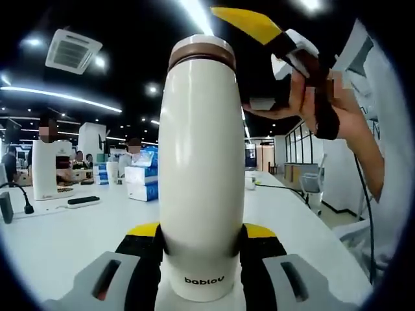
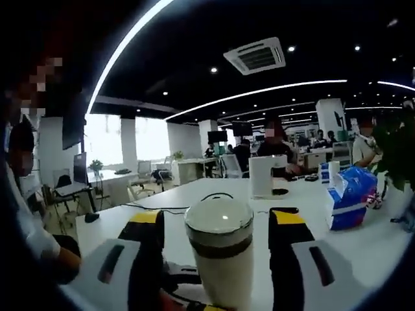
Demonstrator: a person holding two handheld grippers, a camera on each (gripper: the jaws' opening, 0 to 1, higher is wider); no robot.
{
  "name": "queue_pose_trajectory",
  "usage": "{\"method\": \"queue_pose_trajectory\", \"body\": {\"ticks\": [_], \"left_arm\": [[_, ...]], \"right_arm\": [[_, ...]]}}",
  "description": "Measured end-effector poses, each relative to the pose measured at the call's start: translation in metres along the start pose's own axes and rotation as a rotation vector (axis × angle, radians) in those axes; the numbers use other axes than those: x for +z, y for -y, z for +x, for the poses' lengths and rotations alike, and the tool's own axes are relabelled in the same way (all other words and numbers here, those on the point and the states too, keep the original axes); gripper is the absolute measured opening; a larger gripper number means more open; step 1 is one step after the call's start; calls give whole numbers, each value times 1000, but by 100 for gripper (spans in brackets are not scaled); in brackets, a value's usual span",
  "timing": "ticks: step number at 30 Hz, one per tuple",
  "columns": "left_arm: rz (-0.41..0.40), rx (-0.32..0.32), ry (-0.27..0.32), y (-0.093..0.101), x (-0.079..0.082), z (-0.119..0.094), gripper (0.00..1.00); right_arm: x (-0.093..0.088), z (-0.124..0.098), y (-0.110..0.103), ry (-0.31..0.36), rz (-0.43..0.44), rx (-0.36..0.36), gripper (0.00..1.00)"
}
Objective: Grasp the water cup twist off the cup lid place the cup lid on the table
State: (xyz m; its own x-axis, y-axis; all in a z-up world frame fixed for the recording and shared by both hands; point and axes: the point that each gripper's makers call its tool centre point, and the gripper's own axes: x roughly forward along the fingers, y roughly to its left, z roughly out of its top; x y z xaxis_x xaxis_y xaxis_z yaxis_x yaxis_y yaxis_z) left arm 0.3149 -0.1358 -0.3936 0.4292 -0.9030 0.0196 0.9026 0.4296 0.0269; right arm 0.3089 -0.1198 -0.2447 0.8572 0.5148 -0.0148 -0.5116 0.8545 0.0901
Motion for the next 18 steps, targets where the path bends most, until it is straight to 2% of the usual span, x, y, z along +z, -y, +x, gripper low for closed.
{"method": "queue_pose_trajectory", "body": {"ticks": [5,13,18], "left_arm": [[1,-1,1,0,0,0,48],[3,-1,1,0,0,0,48],[4,0,1,1,0,-1,48]], "right_arm": [[6,-1,3,33,6,-22,61],[7,4,3,44,10,-33,56],[4,6,4,20,-15,-40,52]]}}
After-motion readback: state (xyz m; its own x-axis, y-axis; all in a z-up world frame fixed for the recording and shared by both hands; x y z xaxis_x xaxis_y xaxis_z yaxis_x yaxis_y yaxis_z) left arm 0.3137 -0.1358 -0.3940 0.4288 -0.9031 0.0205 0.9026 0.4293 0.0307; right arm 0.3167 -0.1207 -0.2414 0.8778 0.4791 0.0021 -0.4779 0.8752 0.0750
